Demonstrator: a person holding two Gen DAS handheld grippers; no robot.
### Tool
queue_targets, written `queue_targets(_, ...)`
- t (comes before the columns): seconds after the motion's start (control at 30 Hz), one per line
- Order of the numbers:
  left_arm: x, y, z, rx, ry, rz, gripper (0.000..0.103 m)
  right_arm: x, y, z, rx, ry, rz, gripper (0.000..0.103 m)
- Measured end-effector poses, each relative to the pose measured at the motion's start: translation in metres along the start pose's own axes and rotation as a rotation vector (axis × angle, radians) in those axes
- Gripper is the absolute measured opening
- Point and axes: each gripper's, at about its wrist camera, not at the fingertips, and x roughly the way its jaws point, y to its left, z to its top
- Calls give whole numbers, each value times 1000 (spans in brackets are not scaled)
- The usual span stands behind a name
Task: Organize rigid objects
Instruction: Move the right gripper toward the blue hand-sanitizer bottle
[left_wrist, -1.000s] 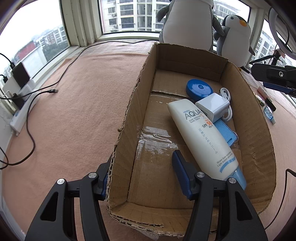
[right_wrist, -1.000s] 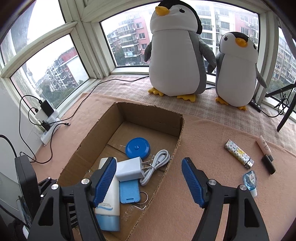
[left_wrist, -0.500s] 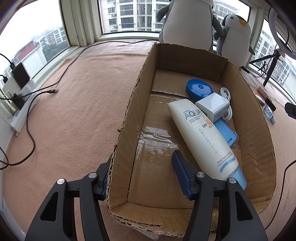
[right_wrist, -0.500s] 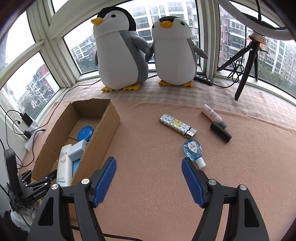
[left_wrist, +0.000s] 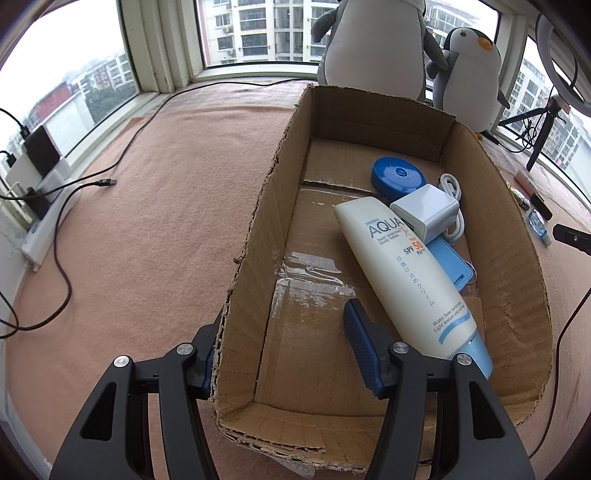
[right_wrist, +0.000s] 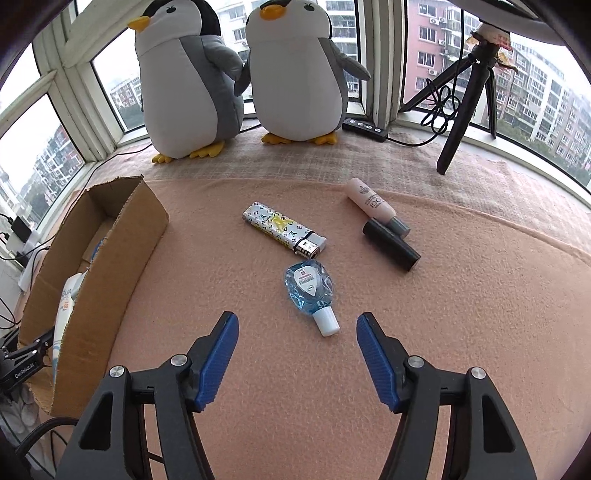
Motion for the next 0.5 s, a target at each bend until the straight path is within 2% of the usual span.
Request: queue_targets(0.5,1,1,-1,-4,3,0,59,34,3,15,-65,65,-27,38)
